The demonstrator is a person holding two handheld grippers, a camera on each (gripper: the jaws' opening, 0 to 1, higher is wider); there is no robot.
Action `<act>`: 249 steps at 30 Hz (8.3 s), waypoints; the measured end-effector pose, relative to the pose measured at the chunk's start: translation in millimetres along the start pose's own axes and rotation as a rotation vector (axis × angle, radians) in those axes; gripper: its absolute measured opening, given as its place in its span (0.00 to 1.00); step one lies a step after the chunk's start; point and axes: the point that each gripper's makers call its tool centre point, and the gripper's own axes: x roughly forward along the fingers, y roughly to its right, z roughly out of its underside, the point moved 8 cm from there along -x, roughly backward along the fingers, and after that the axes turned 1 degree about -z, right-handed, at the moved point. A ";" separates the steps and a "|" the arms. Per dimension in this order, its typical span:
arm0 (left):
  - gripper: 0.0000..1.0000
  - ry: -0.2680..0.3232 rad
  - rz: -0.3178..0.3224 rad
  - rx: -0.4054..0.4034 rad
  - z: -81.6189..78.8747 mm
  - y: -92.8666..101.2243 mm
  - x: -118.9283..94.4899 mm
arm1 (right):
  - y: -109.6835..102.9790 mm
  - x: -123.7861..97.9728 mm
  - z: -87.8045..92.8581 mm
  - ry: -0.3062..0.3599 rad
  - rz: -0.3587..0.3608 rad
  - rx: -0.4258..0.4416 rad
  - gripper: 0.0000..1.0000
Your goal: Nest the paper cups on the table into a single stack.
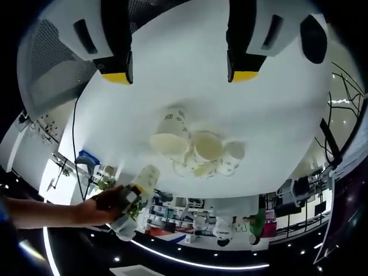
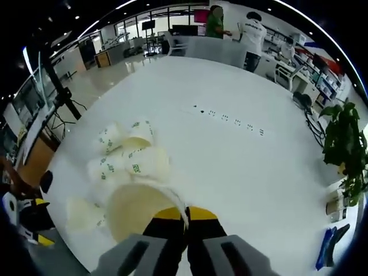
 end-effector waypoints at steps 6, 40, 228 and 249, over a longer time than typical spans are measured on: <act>0.65 0.004 0.007 0.006 -1.2 2.7 -2.5 | -2.0 -0.5 1.0 -0.002 -0.025 0.012 0.00; 0.65 0.004 0.024 0.022 0.5 4.3 -1.0 | -117.2 -23.2 5.5 -0.056 -0.198 -0.199 0.00; 0.63 0.047 -0.033 -0.044 -113.1 -117.3 81.0 | -135.7 -55.9 164.5 0.286 -0.156 -0.035 0.74; 0.61 -0.045 0.004 -0.015 -149.3 -133.1 161.1 | -138.7 -61.2 181.4 0.264 -0.123 0.031 0.73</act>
